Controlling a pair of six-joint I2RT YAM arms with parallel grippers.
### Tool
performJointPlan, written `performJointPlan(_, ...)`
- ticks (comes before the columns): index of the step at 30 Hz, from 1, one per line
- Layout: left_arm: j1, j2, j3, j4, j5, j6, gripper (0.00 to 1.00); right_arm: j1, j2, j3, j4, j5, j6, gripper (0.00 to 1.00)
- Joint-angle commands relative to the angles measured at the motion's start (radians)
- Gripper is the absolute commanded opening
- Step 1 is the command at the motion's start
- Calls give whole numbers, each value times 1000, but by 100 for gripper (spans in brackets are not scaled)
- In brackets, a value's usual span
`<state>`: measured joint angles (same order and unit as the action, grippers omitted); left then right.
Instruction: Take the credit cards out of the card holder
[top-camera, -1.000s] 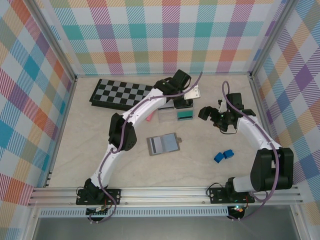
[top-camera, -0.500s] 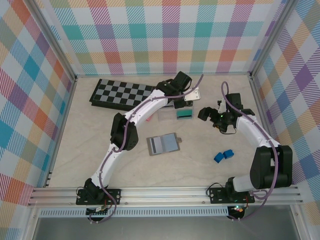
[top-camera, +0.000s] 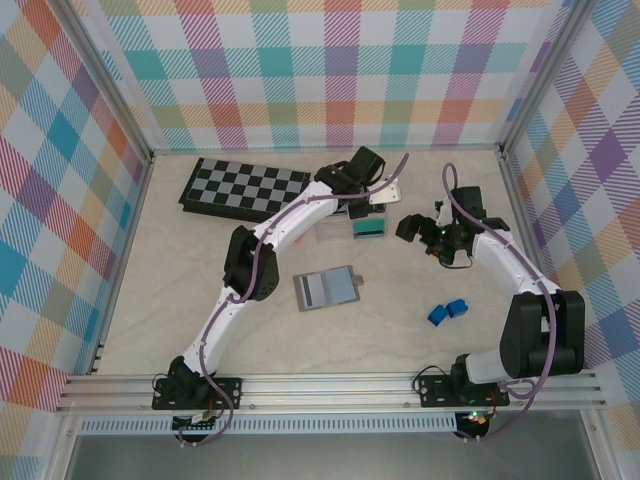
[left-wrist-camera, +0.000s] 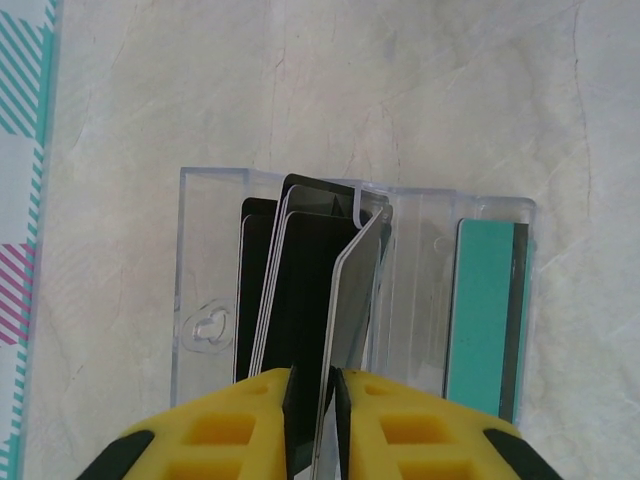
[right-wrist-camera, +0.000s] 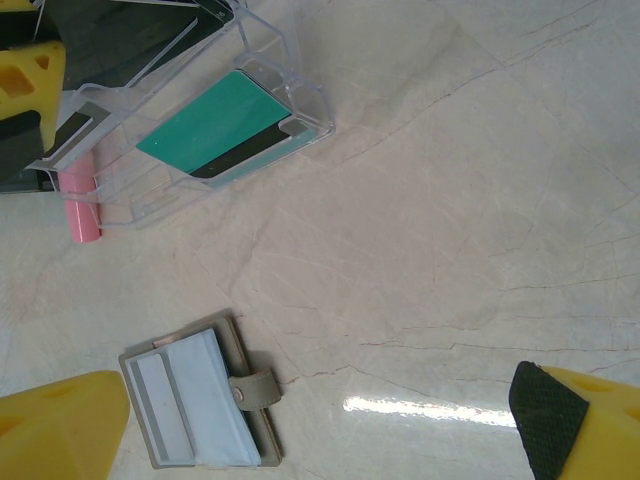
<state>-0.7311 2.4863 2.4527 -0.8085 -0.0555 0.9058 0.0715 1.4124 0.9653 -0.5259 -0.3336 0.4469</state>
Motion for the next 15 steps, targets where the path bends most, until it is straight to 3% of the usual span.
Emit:
performJointPlan(1,-8,17,26,32,-39,-2,19,-5,2,0,-22,-22,-14,100)
performJointPlan(15,-5,16,27,78,-105,-36,11,-6,11,0,-22,-25,-13,100)
